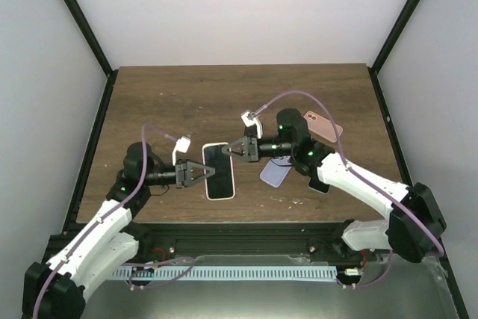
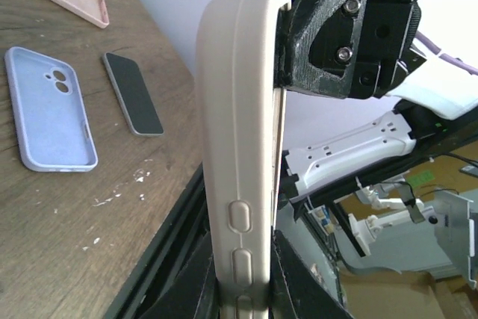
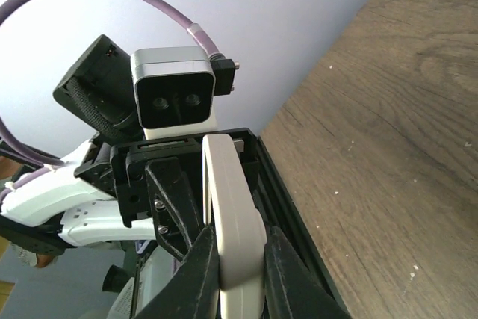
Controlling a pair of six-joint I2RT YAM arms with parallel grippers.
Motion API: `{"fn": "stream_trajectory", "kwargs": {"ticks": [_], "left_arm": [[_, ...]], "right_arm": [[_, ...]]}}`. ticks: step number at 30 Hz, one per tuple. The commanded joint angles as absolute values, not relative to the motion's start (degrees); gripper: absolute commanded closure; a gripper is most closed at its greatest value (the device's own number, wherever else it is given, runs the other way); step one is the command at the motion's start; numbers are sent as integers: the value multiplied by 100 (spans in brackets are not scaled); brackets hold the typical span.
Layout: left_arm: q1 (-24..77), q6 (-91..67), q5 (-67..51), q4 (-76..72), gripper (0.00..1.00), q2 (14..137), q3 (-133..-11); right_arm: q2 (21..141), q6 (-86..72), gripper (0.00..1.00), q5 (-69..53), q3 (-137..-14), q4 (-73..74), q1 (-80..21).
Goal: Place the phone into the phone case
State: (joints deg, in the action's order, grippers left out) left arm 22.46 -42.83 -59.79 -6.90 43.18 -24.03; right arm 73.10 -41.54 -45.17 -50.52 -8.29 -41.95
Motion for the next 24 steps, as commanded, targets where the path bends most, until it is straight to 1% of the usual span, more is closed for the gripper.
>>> {"fn": "stream_trajectory", "kwargs": {"ticks": [1, 4, 7, 9, 13, 15, 17, 18, 20, 22, 24], "left_arm": [[2224, -3985, -5375, -127, 100, 4507, -2438], [2225, -4238, -5514, -526, 100, 4448, -2316], [2224, -4390, -5426, -836, 100, 4344, -2206], [2226, -4579, -5439, -1218, 100, 4314, -2161], [2225, -5075, -5494, -1947, 100, 4302, -2041], [2229, -5267, -5563, -2483, 100, 4314, -1951], [2223, -5358, -5575, -2669, 100, 4351, -1869], [2225, -5349, -5568, -2653, 100, 4373, -1861], [2227, -5337, -5570, -2640, 100, 4430, -1843], [2230, -5311, -5517, -2574, 100, 4461, -1866], [2224, -5149, -5405, -2241, 100, 4501, -2001]], "right_arm": [[7395, -4100, 87, -4235, -5236, -631, -4172], [7266, -4302, 68, -4307, -4946, -982, -4149], [7292, -4727, 56, -4785, -4581, -1630, -4150], [7421, -4959, 51, -5072, -4373, -1961, -4163], [7469, -5042, 48, -5015, -3966, -2325, -4175], [7535, -5087, 48, -5117, -3894, -2472, -4183], [7596, -5174, 49, -5284, -3848, -2716, -4227], [7619, -5192, 50, -5324, -3847, -2795, -4258], [7681, -5194, 56, -5371, -3865, -2887, -4353], [7731, -5221, 67, -5423, -3862, -3024, -4408], [7734, -5307, 82, -5401, -3802, -3147, -4421]]}}
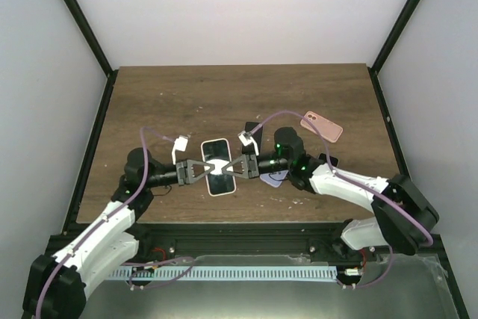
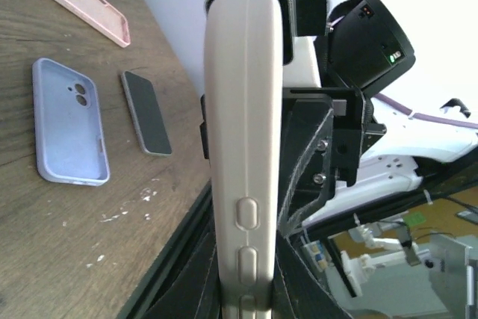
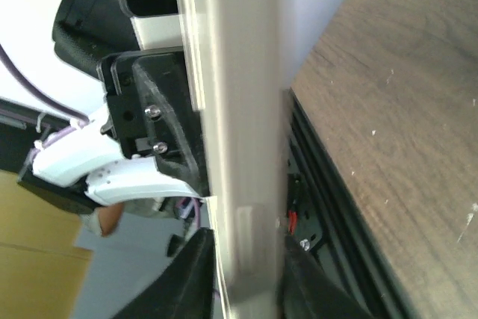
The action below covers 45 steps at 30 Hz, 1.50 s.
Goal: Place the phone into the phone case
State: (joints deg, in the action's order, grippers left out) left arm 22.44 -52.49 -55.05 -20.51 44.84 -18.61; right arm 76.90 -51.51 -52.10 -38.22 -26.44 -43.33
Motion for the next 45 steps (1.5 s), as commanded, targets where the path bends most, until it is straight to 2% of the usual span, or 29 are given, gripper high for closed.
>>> {"fn": "stream_trajectory", "kwargs": {"ticks": [1, 2, 3, 5, 7, 10, 15, 17, 18, 22, 26, 28, 29, 32, 37, 38, 39, 45], "left_arm": [[2229, -5044, -5354, -2079, 100, 4527, -2098], [2232, -4988, -5319, -1817, 99, 4559, -2179], [2230, -4963, -5286, -1685, 92, 4587, -2239], [2230, -4904, -5272, -1404, 67, 4677, -2404], [2228, -4931, -5282, -1243, 51, 4720, -2457], [2238, -5012, -5254, -1286, 46, 4768, -2332], [2241, -5108, -5209, -1390, 48, 4804, -2063], [2240, -5008, -5177, -1227, 52, 4843, -2109], [2241, -4976, -5193, -1186, 59, 4863, -2128], [2243, -4585, -4969, -550, 99, 4930, -2408], [2241, -4077, -4516, 447, 98, 4875, -2828], [2241, -4071, -4286, 772, 71, 4764, -2948], [2241, -4021, -4128, 996, 61, 4703, -3031], [2241, -3787, -3581, 1736, 48, 4492, -3341], [2241, -3348, -2691, 3122, 20, 4026, -4086], [2241, -3279, -2587, 3281, 13, 3869, -4175], [2241, -3254, -2471, 3380, 2, 3749, -4232], [2241, -2982, -1770, 3845, 0, 3236, -4614]], "right_arm": [[7716, -5319, 89, -5359, -3778, -3182, -4421], [7694, -5309, 95, -5288, -3762, -3182, -4421], [7655, -5275, 99, -5151, -3749, -3131, -4421], [7535, -5204, 99, -4916, -3685, -3103, -4418], [7395, -5108, 99, -4677, -3633, -3099, -4421], [7197, -5029, 99, -4365, -3629, -3077, -4421], [7113, -4963, 99, -3923, -3775, -2903, -4421], [7178, -4871, 99, -3879, -3899, -2819, -4414], [7252, -4835, 99, -3896, -3972, -2770, -4410], [7524, -4758, 99, -3916, -4174, -2626, -4412], [7772, -4703, 99, -3836, -4348, -2507, -4412], [7849, -4670, 99, -3784, -4410, -2483, -4412], [7886, -4663, 99, -3730, -4438, -2468, -4412], [7990, -4602, 99, -3522, -4504, -2360, -4413], [8443, -4440, 99, -3370, -4824, -1743, -4378], [8545, -4443, 99, -3357, -4845, -1758, -4376], [8662, -4458, 99, -3323, -4882, -1779, -4377], [9872, -4390, 99, -3555, -5329, -1565, -4380]]}}
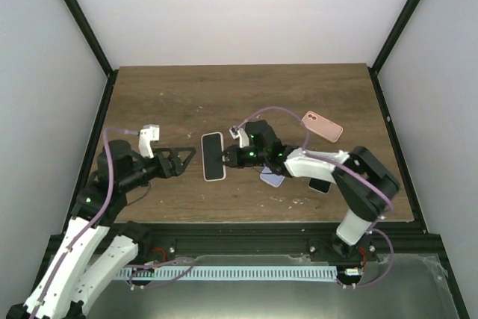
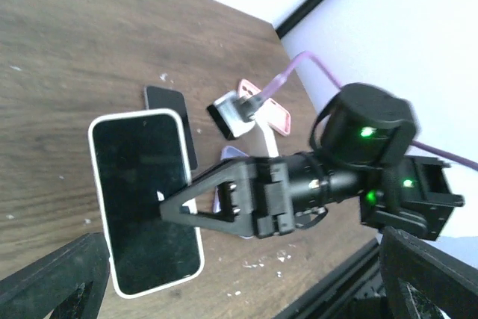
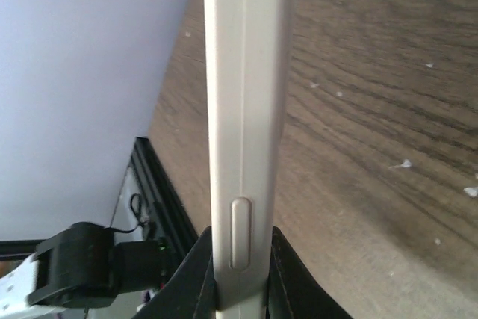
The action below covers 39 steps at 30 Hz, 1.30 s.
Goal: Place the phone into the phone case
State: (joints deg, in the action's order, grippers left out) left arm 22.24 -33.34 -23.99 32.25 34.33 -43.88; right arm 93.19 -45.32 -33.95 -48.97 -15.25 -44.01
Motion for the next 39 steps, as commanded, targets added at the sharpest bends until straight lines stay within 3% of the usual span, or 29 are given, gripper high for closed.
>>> {"fn": "stream_trajectory", "kwargs": {"ticks": [1, 17, 26, 33, 39], "left_arm": [[2240, -2915, -1729, 3905, 0, 3201, -4659], [2241, -2623, -1532, 4150, 0, 2638, -4596], [2242, -2639, -1563, 4212, 0, 2526, -4579], [2243, -2661, -1494, 4116, 1, 2523, -4593], [2241, -2569, -1462, 4191, 1, 2686, -4750]], "right_arm": [[10032, -4448, 99, -3608, -5334, -1629, -4392], [11771, -4467, 99, -3697, -6724, -1353, -4744], [12060, -4358, 93, -3666, -7113, -1056, -4737], [12208, -4499, 94, -3737, -6940, -1299, -4733], [12210, -4351, 87, -3516, -7162, -852, -4688]]}}
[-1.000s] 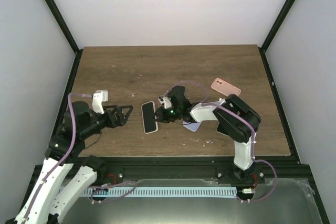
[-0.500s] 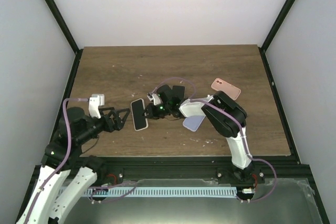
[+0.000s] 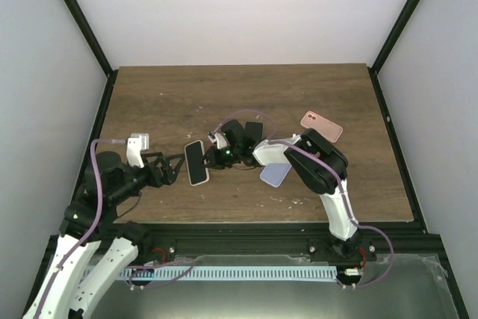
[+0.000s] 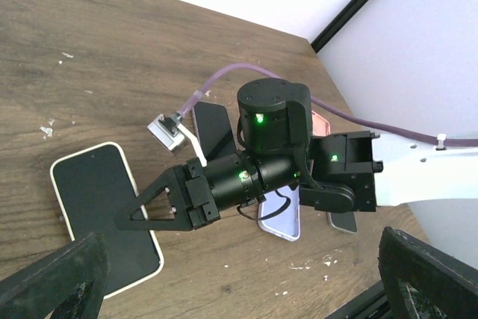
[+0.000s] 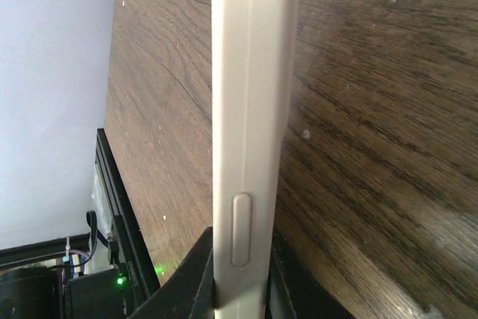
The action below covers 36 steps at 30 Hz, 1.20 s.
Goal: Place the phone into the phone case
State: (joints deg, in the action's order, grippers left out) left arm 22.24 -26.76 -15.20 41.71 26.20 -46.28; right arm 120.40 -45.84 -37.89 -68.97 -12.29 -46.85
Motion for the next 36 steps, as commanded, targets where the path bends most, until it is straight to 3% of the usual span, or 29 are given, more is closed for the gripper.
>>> {"fn": "stream_trajectory", "kwargs": {"ticks": [1, 14, 22, 29, 36], "left_arm": [[2241, -2567, -1448, 4204, 1, 2693, -4754], [2237, -2729, -1294, 4109, 1, 2616, -4598], [2241, -2711, -1085, 4123, 2, 2628, -4651], [2241, -2766, -1051, 4101, 2, 2550, -4500], [2241, -2795, -1118, 4002, 2, 2619, -4395]], "right_arm": [[12208, -4343, 86, -3494, -7182, -804, -4671], [12159, -4229, 77, -3310, -7134, -380, -4488], [11824, -4160, 63, -3177, -7091, -127, -4406], [11172, -4175, 51, -3021, -6759, -40, -4359], [10129, -4644, 49, -2443, -5937, -5, -4352]]}}
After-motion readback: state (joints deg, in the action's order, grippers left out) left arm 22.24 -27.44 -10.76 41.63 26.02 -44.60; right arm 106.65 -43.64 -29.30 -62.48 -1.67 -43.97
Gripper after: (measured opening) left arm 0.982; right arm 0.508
